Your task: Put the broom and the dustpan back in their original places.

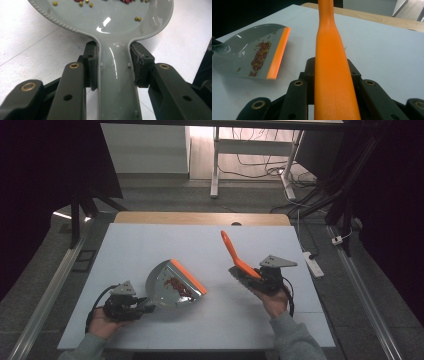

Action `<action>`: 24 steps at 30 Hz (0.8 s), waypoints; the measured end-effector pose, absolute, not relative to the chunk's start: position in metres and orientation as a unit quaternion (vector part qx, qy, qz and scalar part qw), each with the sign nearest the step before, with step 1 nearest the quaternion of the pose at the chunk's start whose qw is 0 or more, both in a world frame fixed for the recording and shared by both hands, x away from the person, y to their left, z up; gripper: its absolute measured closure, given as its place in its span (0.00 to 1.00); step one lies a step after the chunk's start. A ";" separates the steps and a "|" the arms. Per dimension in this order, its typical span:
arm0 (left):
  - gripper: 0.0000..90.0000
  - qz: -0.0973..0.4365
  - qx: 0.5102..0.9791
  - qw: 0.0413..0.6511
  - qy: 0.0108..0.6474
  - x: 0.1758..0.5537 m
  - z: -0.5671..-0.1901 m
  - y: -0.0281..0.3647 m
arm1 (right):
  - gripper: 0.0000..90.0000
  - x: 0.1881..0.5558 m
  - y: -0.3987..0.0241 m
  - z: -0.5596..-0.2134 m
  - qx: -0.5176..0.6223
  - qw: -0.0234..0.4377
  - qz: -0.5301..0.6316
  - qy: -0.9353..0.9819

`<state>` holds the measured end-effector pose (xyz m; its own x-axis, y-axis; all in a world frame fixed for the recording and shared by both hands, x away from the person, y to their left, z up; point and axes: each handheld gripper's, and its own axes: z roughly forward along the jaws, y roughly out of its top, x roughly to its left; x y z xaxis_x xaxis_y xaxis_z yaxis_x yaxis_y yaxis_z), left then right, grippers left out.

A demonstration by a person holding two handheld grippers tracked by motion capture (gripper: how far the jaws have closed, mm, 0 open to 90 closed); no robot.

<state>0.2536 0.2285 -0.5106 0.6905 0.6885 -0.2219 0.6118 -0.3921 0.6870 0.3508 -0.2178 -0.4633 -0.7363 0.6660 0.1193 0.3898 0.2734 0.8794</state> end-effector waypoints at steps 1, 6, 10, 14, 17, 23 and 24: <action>0.69 0.053 0.829 0.391 0.396 0.252 -0.510 0.229 | 0.79 0.348 -0.220 -0.463 0.339 0.136 0.499 0.786; 0.69 0.063 0.810 0.397 0.428 0.244 -0.510 0.235 | 0.79 0.339 -0.236 -0.465 0.354 0.114 0.501 0.781; 0.69 0.069 0.792 0.398 0.457 0.239 -0.512 0.241 | 0.79 0.332 -0.247 -0.470 0.363 0.101 0.496 0.782; 0.69 0.072 0.777 0.398 0.482 0.235 -0.514 0.246 | 0.79 0.329 -0.255 -0.476 0.375 0.090 0.494 0.779; 0.69 0.076 0.766 0.397 0.500 0.234 -0.516 0.249 | 0.79 0.327 -0.260 -0.479 0.382 0.086 0.491 0.778; 0.69 0.083 0.745 0.390 0.535 0.231 -0.521 0.254 | 0.79 0.325 -0.267 -0.482 0.389 0.084 0.484 0.779; 0.69 0.085 0.742 0.388 0.540 0.230 -0.521 0.254 | 0.79 0.325 -0.268 -0.483 0.390 0.084 0.484 0.779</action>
